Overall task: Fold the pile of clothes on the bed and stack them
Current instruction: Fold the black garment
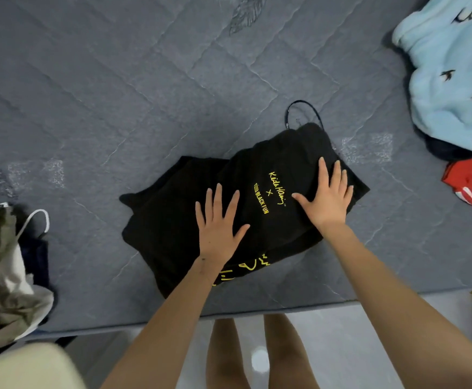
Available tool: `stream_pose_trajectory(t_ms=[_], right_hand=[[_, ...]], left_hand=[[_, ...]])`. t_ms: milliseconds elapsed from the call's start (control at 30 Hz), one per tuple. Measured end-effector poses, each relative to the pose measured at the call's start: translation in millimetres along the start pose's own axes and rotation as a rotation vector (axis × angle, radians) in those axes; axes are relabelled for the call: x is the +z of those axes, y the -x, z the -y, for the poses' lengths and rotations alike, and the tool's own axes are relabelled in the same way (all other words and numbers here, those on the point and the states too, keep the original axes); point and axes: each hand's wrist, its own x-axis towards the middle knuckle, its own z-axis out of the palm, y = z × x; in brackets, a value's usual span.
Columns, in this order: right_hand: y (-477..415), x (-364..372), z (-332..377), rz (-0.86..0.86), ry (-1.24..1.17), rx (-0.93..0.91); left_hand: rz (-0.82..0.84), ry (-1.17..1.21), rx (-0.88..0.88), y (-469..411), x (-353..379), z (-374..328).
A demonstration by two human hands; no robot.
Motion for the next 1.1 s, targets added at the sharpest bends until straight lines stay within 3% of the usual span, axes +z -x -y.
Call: stream_pose_trajectory(t_ms=[367,500,667,800,900,1100], right_hand=[[-32,-19,-28,0.052,-0.158,0.098],[-36,-30,-37,-0.052,-0.053,0.033],[-48,-46,-58,-0.145,-0.09,0.08],[-53,-37,-61,0.025,-0.009,0.014],[-56,-29,-56,0.169,-0.107,0.067],[-56,-30,-48,0.168,-0.245,0.119]], left_hand=[[0.001,-0.048,0.039,-26,9,-37],[-0.015,-0.008,0.017,-27,9,-44],[0.016,0.018,0.014,-35,7,-57],[0.139,0.012,-0.01,-40,13,-60],[0.196,0.002,-0.013,-41,17,-55],[0.221,0.035,-0.015,-40,15,-53]])
